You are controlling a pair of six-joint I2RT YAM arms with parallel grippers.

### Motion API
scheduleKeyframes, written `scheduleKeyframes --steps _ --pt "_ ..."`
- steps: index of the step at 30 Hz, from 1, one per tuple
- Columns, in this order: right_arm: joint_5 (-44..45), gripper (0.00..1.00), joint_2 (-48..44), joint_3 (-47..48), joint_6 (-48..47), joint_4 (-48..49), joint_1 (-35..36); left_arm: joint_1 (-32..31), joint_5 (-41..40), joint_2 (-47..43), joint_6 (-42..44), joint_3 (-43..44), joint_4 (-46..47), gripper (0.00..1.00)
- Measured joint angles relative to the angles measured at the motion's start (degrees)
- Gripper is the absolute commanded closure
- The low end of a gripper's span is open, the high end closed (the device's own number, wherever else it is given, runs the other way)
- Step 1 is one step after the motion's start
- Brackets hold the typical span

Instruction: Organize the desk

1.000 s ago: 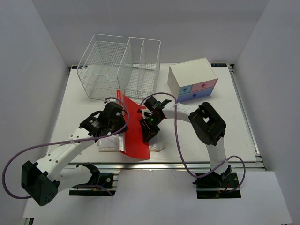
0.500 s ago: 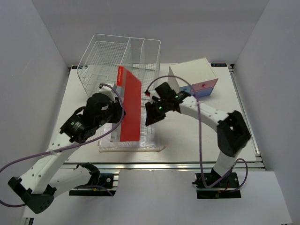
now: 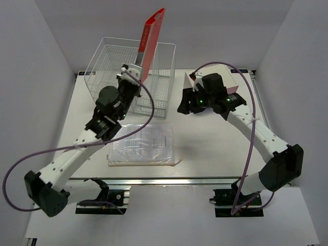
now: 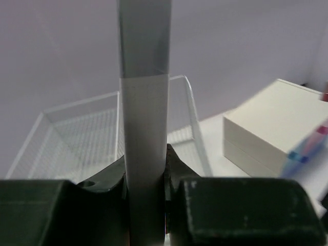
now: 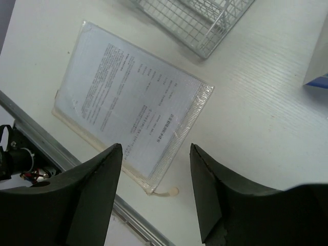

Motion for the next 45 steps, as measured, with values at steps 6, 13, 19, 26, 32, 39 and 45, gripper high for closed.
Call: scheduleKeyframes --steps 6,13,19,26,32,39,45 --pt "1.9 0.36 -0.2 0.0 -0.2 0.0 -1.4 5.0 3.1 14.4 9.5 5.1 14.5 1.0" --pt "2.4 0.36 1.2 0.0 -0.7 0.0 -3.0 15.1 9.5 25.7 8.7 7.8 27.5 1.0" --pt "2.1 0.36 5.6 0.7 -0.7 -0.7 -4.3 19.5 14.1 33.1 1.8 9.8 36.4 1.0" --pt "1.1 0.36 8.8 2.3 -0.7 -0.9 -5.3 19.9 16.9 36.2 -3.6 9.8 41.9 1.0" --pt "0.1 0.36 8.8 2.3 0.0 -0.8 -5.8 19.9 18.0 38.8 -8.4 9.8 45.3 1.0" --pt "-0.3 0.37 9.3 2.3 0.8 -0.6 -6.4 19.9 15.7 44.0 -10.7 9.8 48.1 1.0" --pt "-0.6 0.37 9.7 2.2 0.8 -0.4 -6.9 19.9 14.0 48.8 -13.9 9.8 52.7 1.0"
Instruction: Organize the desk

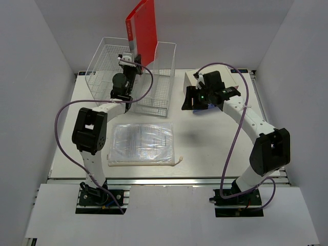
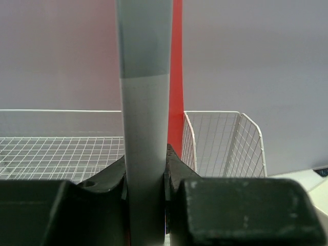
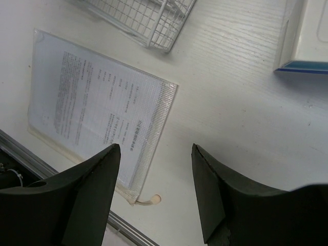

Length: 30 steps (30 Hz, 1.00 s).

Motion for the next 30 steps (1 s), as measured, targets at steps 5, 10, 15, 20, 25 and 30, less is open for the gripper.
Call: scheduleKeyframes --steps 5,10,15,20,25,30 --pt "-0.3 0.37 1.2 0.0 0.0 0.0 -0.3 -0.4 -0.7 2.8 -0.5 -0.5 7.2 1.0" --pt "-0.4 0.37 1.6 -0.2 -0.1 0.0 -0.6 -2.3 -2.3 2.9 2.6 -3.4 13.7 0.54" --pt "-0.4 0.37 1.6 -0.6 -0.1 0.1 -0.8 -5.7 -6.4 3.0 7.2 -5.8 16.2 0.32" --pt "-0.6 0.37 1.6 -1.2 -0.2 0.0 -1.0 -7.3 -7.7 3.0 8.8 -6.1 16.5 0.31" --pt "-0.9 0.38 1.6 -1.6 -0.3 0.2 -1.0 -7.1 -10.4 3.0 9.1 -6.7 15.9 0.71" --pt "-1.2 0.38 1.6 -2.0 -0.3 0.2 -1.0 -6.9 -12.0 3.0 10.4 -6.7 15.5 1.0"
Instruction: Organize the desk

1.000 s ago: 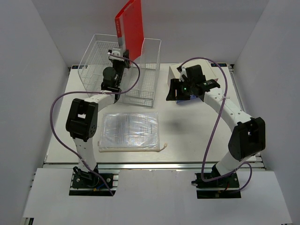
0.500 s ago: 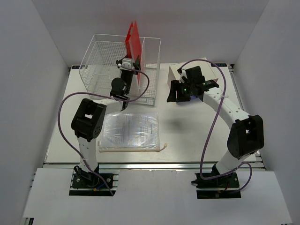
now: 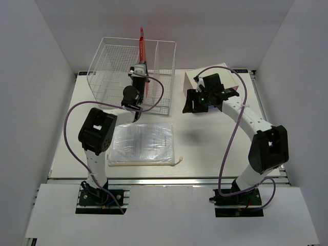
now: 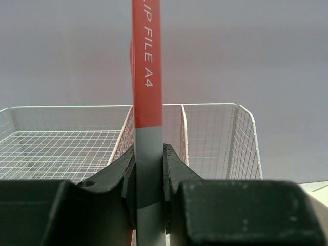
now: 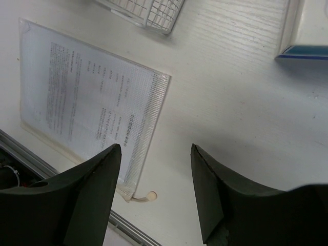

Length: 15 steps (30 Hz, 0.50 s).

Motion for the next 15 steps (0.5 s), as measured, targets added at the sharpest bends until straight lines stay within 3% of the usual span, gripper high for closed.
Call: scheduleKeyframes --steps 9,15 --pt "-1.4 0.48 0.3 0.0 -0.5 2.8 0.0 0.0 -0.2 3.0 0.6 1.7 3.7 1.0" --pt "-1.9 0.52 2.4 0.0 -2.3 4.3 0.0 -0.5 0.4 9.6 0.9 10.0 4.9 1.0"
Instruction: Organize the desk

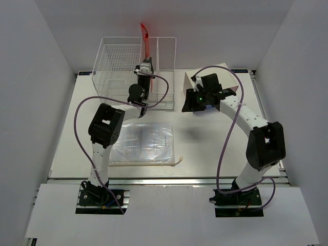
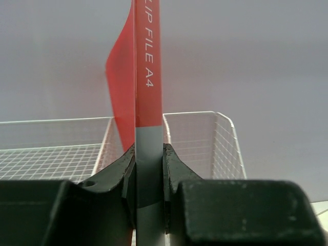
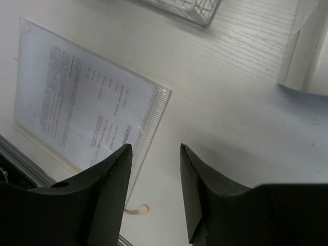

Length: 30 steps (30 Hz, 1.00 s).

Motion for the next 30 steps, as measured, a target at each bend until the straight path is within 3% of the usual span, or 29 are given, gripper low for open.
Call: scheduleKeyframes --steps 6,11,12,18,23,30 --pt "0.0 0.54 0.4 0.3 -1.5 1.7 0.0 -0.3 1.5 3.6 0.4 6.3 -1.6 1.0" --pt "-0.4 0.34 2.0 5.1 -1.7 1.9 0.0 -0.3 2.2 3.6 2.0 6.4 -1.9 1.0" --pt "-0.6 0.26 2.7 7.5 -1.3 2.1 0.0 -0.3 2.3 3.6 2.3 6.3 -1.9 1.0" --pt "1.8 0.11 9.4 29.2 3.8 8.2 1.2 -0.2 3.3 1.0 3.8 -0.5 1.6 1.0" --pt "7.6 0.11 19.0 49.6 7.1 14.2 4.8 0.0 3.3 -0.7 4.0 -3.8 3.2 1.0" --pt "16.6 0.11 26.9 52.9 10.3 22.5 10.7 -0.2 3.8 -1.5 4.5 -6.0 4.7 1.0"
